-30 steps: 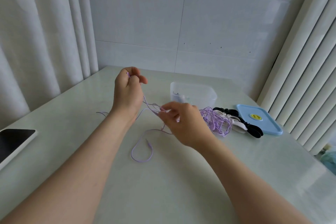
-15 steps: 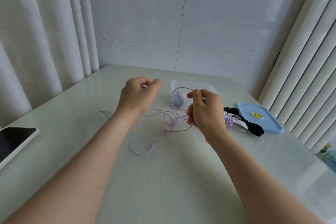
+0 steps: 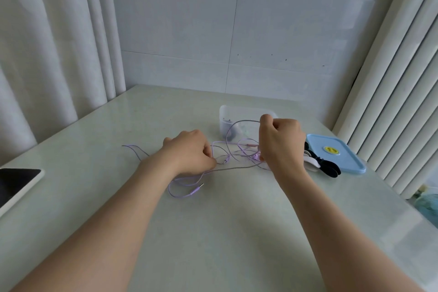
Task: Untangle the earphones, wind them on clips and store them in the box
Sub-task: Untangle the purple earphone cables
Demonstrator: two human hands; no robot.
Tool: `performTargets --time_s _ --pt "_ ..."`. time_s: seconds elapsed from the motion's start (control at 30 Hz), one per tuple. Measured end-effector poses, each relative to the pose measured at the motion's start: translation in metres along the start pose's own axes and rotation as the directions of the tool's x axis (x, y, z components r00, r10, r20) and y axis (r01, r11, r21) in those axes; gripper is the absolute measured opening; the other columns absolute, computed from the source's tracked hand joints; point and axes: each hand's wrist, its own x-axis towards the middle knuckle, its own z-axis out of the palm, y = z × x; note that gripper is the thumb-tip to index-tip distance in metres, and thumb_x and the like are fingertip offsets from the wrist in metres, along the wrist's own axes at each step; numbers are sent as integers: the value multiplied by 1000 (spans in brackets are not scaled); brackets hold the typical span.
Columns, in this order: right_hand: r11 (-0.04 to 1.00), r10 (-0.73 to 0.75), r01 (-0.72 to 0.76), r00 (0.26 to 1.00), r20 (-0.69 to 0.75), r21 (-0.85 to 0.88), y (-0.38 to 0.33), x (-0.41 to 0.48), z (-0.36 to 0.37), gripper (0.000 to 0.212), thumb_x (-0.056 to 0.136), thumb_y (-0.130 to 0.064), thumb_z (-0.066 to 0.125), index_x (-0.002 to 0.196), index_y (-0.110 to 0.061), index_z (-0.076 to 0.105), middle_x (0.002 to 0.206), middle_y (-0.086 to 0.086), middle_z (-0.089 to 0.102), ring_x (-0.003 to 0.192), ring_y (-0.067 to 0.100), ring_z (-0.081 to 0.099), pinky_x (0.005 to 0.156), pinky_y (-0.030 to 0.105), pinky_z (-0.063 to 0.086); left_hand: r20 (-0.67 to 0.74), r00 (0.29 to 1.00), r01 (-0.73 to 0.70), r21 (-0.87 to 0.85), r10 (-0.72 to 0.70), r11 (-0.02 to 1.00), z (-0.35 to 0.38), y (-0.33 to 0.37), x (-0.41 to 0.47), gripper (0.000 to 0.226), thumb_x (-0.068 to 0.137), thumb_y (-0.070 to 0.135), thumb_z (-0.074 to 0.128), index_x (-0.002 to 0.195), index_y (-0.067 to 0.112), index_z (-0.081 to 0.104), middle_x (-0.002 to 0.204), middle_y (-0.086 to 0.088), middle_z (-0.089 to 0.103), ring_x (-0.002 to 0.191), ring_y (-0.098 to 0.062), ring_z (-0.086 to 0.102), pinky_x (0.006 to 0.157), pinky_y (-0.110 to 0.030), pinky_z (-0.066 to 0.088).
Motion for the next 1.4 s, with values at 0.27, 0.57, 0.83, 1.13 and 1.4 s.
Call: performTargets --time_s 0.27,0.57,0.83,1.13,1.4 --pt "989 -144 141 987 -76 -35 -9 -5 -9 36 71 -20 57 59 -2 29 63 20 24 62 19 19 58 34 21 -68 998 -16 46 19 999 7 3 0 18 82 40 69 82 23 75 88 9 69 93 -19 62 89 -38 39" --pt "807 -151 -96 921 359 583 -26 -14 -18 31 89 10 52 63 -6 46 71 20 63 61 39 74 49 33 54 -355 932 -30 128 74 991 13 -7 15 17 102 31 41 108 19 51 118 -5 45 111 -30 39 89 -40 31" --pt "969 18 -187 700 714 159 -19 -14 -18 10 88 -4 72 93 -5 63 59 9 55 45 26 50 50 30 38 -472 838 -219 -751 -274 624 -8 0 15 5 102 16 37 100 13 42 93 4 79 91 -13 74 91 -38 56" --pt "907 -18 226 865 502 -357 -3 -7 -18 20 88 -10 62 93 -14 81 72 -2 68 77 24 66 67 29 52 -149 916 -133 -989 -373 70 -13 12 17 28 101 3 31 78 18 36 65 -1 34 50 -16 26 56 -33 47" --pt "754 -115 305 933 341 -582 13 4 -12 51 90 -68 54 80 -23 74 80 -3 70 77 24 64 58 29 42 -353 930 -151 -615 -99 774 -9 7 7 40 92 46 59 69 16 71 48 6 39 54 -16 39 59 -32 36"
